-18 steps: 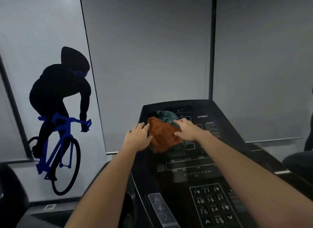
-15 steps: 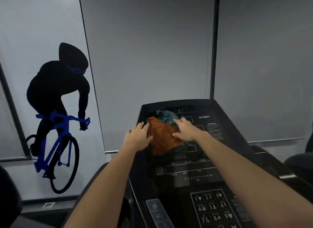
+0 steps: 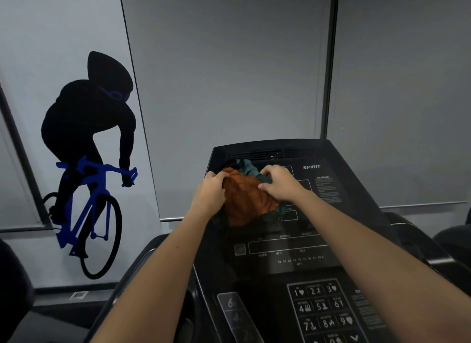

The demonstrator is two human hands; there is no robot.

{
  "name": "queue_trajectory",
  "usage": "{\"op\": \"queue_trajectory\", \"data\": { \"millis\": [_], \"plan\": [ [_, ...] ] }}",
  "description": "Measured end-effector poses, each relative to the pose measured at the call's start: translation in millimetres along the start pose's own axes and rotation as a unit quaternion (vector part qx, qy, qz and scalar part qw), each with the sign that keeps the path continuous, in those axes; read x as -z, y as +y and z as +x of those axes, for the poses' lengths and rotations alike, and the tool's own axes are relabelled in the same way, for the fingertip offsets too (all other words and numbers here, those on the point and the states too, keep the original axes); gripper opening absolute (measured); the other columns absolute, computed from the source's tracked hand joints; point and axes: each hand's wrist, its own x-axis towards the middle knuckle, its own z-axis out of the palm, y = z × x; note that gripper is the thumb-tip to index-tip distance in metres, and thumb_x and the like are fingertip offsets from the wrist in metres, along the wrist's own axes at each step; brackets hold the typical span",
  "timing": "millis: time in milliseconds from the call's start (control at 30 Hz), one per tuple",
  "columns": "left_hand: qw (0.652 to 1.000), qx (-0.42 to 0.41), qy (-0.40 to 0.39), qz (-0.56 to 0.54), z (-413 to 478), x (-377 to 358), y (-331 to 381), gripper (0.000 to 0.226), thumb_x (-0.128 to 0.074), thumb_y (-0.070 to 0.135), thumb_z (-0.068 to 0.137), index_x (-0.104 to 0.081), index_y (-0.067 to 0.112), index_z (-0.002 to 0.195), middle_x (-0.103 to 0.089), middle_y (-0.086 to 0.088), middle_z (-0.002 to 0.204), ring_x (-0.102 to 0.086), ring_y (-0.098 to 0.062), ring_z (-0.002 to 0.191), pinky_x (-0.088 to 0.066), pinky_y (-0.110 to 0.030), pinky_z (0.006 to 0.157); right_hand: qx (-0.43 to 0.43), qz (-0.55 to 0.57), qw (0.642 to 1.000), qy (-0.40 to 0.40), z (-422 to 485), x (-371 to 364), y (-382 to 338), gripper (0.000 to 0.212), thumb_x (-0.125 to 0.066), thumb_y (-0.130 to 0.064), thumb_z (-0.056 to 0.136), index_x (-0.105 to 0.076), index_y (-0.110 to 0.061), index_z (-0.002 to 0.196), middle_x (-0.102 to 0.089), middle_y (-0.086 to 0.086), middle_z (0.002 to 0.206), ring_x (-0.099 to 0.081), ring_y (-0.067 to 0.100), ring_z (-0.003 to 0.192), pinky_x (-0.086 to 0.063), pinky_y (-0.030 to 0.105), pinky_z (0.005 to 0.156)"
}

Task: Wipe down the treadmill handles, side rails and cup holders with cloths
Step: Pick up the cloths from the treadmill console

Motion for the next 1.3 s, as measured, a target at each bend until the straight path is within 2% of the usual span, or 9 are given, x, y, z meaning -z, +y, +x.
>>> {"op": "queue_trajectory", "data": {
  "millis": [200, 433, 667, 833, 933, 1000, 1133, 1200, 1300],
  "plan": [
    [0.996, -0.037, 0.055, -0.061, -38.2, 32.7, 8.8, 0.041, -0.045, 0.001, 0.09, -0.052, 0.013, 0.129, -0.05, -0.017, 0.115, -0.049, -0.031, 0.109, -0.038, -0.029, 0.092, 0.026, 0.038, 0.996, 0.076, -43.9, 15.9, -32.9, 0.036, -0.057, -0.02, 0.09, -0.05, -0.008, 0.124, -0.048, 0.01, 0.128, -0.048, 0.025, 0.118, -0.037, 0.03, 0.097],
    [0.987, -0.081, 0.114, -0.083, -121.7, 78.6, 22.1, 0.032, -0.053, 0.005, 0.088, -0.062, 0.009, 0.119, -0.054, -0.011, 0.102, -0.053, -0.027, 0.097, -0.035, -0.018, 0.077, 0.062, 0.026, 0.99, 0.126, -125.0, 32.4, -75.6, 0.036, -0.057, -0.028, 0.09, -0.053, -0.011, 0.121, -0.052, 0.011, 0.117, -0.051, 0.026, 0.11, -0.04, 0.034, 0.093],
    [0.971, -0.122, 0.122, -0.166, -228.2, 106.8, 23.6, 0.025, -0.061, 0.009, 0.086, -0.067, 0.012, 0.111, -0.047, 0.009, 0.077, -0.046, -0.004, 0.069, -0.035, -0.003, 0.063, 0.068, 0.017, 0.99, 0.121, -222.9, 28.0, -104.0, 0.03, -0.058, -0.027, 0.089, -0.06, -0.01, 0.114, -0.043, 0.002, 0.097, -0.051, 0.024, 0.1, -0.035, 0.026, 0.082],
    [0.954, -0.165, 0.091, -0.235, -287.2, 107.7, 25.2, 0.02, -0.064, 0.004, 0.084, -0.072, 0.014, 0.099, -0.06, 0.001, 0.076, -0.053, -0.01, 0.065, -0.04, -0.011, 0.061, 0.03, -0.064, 0.989, 0.132, -278.6, 17.1, -102.3, 0.03, -0.06, -0.029, 0.087, -0.063, -0.015, 0.113, -0.032, 0.0, 0.097, -0.038, 0.022, 0.1, -0.03, 0.032, 0.088],
    [0.943, -0.17, 0.032, -0.283, -320.1, 102.6, 23.3, 0.017, -0.068, 0.006, 0.082, -0.073, 0.017, 0.094, -0.061, 0.014, 0.071, -0.057, -0.004, 0.064, -0.044, -0.014, 0.061, -0.005, 0.002, 0.996, 0.091, -306.1, -0.3, -104.1, 0.029, -0.059, -0.024, 0.088, -0.061, -0.017, 0.117, -0.037, -0.002, 0.087, -0.042, 0.016, 0.088, -0.031, 0.025, 0.078],
    [0.938, -0.154, 0.002, -0.31, -338.7, 95.8, 18.3, 0.019, -0.069, 0.009, 0.081, -0.072, 0.02, 0.097, -0.064, 0.011, 0.067, -0.06, -0.003, 0.062, -0.047, -0.016, 0.06, -0.028, 0.033, 0.997, 0.058, -321.1, -14.4, -104.3, 0.027, -0.058, -0.02, 0.088, -0.062, -0.022, 0.115, -0.041, -0.003, 0.082, -0.047, 0.018, 0.085, -0.031, 0.026, 0.075],
    [0.931, -0.075, 0.049, -0.353, -365.7, 76.8, -1.6, 0.025, -0.065, 0.011, 0.085, -0.067, 0.032, 0.097, -0.068, 0.007, 0.067, -0.065, -0.007, 0.064, -0.052, -0.021, 0.062, -0.052, 0.169, 0.984, 0.034, -348.1, -46.2, -103.9, 0.032, -0.053, -0.001, 0.088, -0.066, -0.03, 0.096, -0.057, 0.011, 0.096, -0.055, 0.022, 0.092, -0.043, 0.029, 0.083],
    [0.938, -0.032, 0.081, -0.336, -373.1, 66.1, -14.3, 0.029, -0.066, 0.009, 0.084, -0.065, 0.035, 0.098, -0.068, 0.01, 0.07, -0.064, -0.004, 0.069, -0.05, -0.017, 0.066, -0.048, 0.266, 0.963, 0.024, -359.9, -60.9, -106.2, 0.045, -0.046, 0.01, 0.086, -0.062, -0.033, 0.085, -0.062, 0.006, 0.101, -0.058, 0.019, 0.1, -0.045, 0.027, 0.09],
    [0.957, 0.012, 0.048, -0.285, -380.4, 49.9, -31.4, 0.036, -0.069, 0.009, 0.082, -0.061, 0.027, 0.113, -0.064, 0.008, 0.093, -0.061, -0.005, 0.084, -0.048, -0.014, 0.076, -0.064, 0.354, 0.933, 0.019, -370.8, -80.2, -105.7, 0.05, -0.039, 0.018, 0.084, -0.061, -0.027, 0.083, -0.063, -0.006, 0.102, -0.058, 0.013, 0.105, -0.046, 0.028, 0.095]
  ]
}}
